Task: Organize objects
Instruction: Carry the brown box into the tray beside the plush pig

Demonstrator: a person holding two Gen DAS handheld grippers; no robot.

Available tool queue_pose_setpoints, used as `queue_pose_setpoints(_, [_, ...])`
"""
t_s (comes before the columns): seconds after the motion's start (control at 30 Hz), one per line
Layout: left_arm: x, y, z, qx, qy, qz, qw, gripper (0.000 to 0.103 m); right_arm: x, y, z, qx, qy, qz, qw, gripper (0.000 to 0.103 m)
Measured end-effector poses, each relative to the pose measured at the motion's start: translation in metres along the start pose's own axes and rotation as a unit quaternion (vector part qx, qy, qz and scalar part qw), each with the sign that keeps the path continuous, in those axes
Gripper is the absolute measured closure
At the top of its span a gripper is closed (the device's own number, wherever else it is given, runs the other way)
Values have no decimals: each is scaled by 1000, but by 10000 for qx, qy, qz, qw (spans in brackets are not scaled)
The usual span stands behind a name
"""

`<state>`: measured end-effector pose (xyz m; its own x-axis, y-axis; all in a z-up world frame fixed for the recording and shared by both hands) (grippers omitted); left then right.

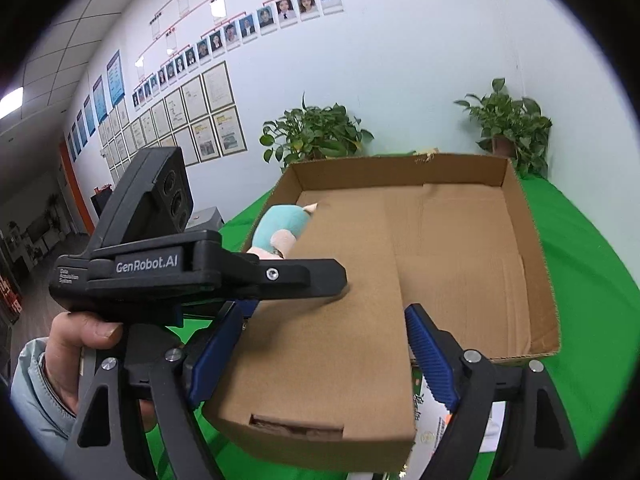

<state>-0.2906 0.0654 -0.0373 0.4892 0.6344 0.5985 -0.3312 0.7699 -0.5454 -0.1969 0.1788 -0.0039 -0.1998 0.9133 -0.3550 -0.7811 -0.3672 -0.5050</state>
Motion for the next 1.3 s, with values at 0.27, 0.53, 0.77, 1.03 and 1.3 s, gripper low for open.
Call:
queue_pose_setpoints(0.27, [-38,15,13,-145,107,-17,9998,53,14,63,-22,-1166,226,-118,9929,95])
queue_pose_setpoints(0.53, [-43,26,-15,-679,326,-17,9972,25,49,47,-21,-1519,840,14,9848,12])
queue_pose_setpoints(0.77, [-56,63,-22,-1121,79,-184,9935,23,33,74,-46,-2403,1261,723,9597,12])
queue_pose_setpoints(1.03, [-42,48,-27,-650,458,105,9968,23,36,76,-55,-2121,996,463,9710,21])
queue_pose_setpoints(1.3, [-11,14,13,89,1174,426,9921,30,13,61,-16,-1415,400,432,9882,31])
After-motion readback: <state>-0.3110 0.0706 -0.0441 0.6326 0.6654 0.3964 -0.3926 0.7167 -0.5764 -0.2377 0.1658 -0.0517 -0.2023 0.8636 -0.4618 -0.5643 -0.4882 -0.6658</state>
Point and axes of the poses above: each gripper's, at about its wrist camera, not at the fingertips, and y roughly the way its jaws point, x to its right, z to its top, the point moved 4 cm from there along y, roughly the way its jaws point, and after that the axes turned 13 degrees about y, right-handed, at the moved point
